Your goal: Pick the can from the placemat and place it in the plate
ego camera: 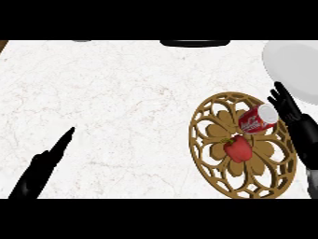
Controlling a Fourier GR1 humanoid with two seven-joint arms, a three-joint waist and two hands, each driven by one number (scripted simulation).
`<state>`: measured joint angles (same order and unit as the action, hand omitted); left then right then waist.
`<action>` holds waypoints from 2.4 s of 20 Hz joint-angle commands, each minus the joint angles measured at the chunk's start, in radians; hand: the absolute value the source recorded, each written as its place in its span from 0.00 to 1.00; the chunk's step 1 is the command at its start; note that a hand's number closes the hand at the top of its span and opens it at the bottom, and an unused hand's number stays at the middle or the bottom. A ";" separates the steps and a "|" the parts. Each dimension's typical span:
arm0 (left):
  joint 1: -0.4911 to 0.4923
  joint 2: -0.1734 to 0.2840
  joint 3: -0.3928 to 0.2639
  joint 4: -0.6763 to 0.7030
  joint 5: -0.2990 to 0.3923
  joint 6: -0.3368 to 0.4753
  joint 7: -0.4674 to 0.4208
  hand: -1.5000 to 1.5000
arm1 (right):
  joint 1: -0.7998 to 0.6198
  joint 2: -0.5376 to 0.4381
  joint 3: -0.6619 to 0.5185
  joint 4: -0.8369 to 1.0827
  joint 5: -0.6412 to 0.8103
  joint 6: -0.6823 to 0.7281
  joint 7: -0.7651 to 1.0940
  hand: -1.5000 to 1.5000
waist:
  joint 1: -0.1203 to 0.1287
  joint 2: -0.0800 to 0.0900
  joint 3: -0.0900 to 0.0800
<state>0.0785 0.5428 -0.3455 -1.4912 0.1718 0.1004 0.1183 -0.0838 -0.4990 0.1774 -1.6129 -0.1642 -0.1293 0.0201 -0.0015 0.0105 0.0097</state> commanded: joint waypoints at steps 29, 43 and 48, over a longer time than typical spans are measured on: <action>-0.314 -0.073 0.098 -0.136 0.014 -0.082 -0.155 0.50 | -0.884 -0.127 0.058 0.914 -0.363 0.916 1.014 0.00 | 0.033 -0.001 -0.010; -0.326 -0.094 0.117 -0.130 -0.006 -0.096 -0.148 0.50 | -1.028 -0.179 0.156 1.276 -0.323 1.057 0.988 0.00 | 0.044 0.006 -0.009; -0.299 -0.118 0.127 -0.129 -0.030 -0.092 -0.174 0.50 | -1.090 -0.177 0.126 1.368 -0.331 1.141 0.965 0.00 | 0.037 0.001 -0.009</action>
<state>-0.2126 0.4506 -0.2138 -1.6121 0.1654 -0.0115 -0.0691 -1.1148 -0.6812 0.3191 -0.3204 -0.4914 0.9110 0.8833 0.0353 0.0110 0.0002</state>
